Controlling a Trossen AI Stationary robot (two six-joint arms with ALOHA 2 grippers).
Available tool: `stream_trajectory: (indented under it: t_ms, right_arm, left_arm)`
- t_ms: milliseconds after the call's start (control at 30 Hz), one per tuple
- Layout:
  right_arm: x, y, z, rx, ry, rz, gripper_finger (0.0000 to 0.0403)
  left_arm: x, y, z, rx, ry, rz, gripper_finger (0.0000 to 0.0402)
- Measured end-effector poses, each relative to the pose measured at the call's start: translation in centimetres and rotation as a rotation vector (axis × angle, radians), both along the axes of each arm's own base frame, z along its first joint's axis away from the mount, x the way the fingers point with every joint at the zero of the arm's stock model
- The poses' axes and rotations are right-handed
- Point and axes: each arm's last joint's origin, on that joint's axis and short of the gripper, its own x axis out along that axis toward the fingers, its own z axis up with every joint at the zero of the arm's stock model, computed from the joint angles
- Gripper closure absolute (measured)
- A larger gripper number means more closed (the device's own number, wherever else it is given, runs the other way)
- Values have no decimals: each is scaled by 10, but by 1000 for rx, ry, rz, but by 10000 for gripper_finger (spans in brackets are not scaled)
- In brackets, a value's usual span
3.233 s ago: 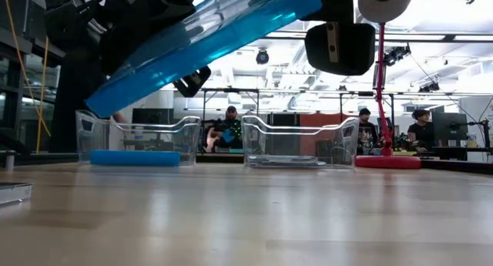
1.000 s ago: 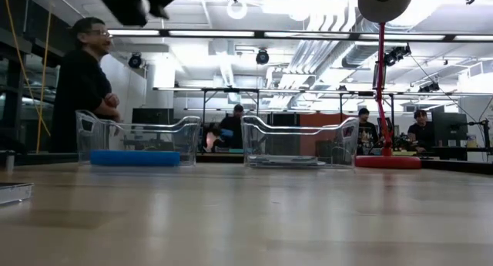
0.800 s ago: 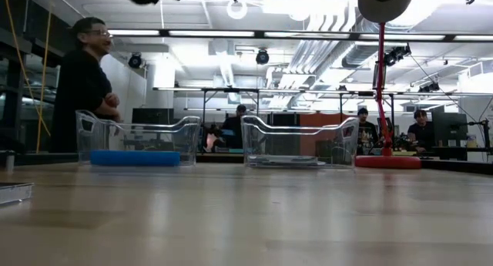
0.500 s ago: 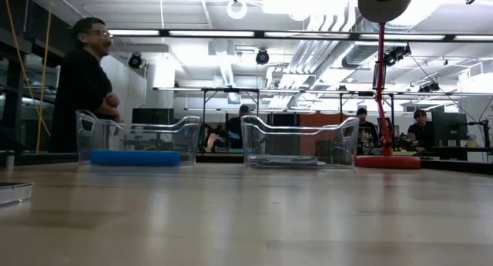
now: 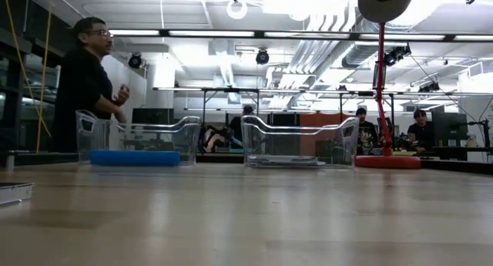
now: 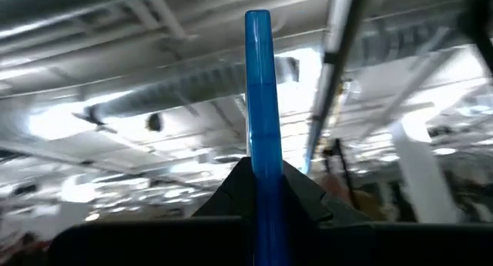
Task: Pick & place jewel cases by type
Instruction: Put the blue CD case into the left transparent bin
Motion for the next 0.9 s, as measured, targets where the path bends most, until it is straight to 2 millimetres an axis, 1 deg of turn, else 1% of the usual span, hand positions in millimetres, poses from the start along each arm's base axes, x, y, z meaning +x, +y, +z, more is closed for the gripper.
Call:
stream_trajectory:
  t_ms: [133,233,300,400,533,600,700,833,900]
  right_arm:
    - [14,-4,-7,-6,38,-44,166]
    - [23,-9,-12,1,54,-85,166]
    - [28,-13,-15,-1,70,-112,166]
    - [33,-20,-18,12,70,-155,166]
    - [33,-32,-19,2,95,-201,163]
    - [33,-39,-19,-5,107,-230,163]
    - [32,-51,-19,-8,127,-260,163]
    - [30,-68,-19,-17,167,-294,163]
    - [29,-76,-20,-14,183,-301,163]
  left_arm:
    - [-32,29,1,-95,9,58,382]
    - [-51,44,0,-157,30,68,382]
    - [-61,50,-1,-170,50,77,382]
    - [-73,59,-2,-238,44,84,382]
    - [-88,67,-3,-257,49,130,382]
    - [-92,71,-5,-274,51,150,382]
    - [-92,73,-6,-297,38,174,382]
    - [-91,74,-7,-296,50,193,382]
    - [-87,70,-6,-297,39,193,382]
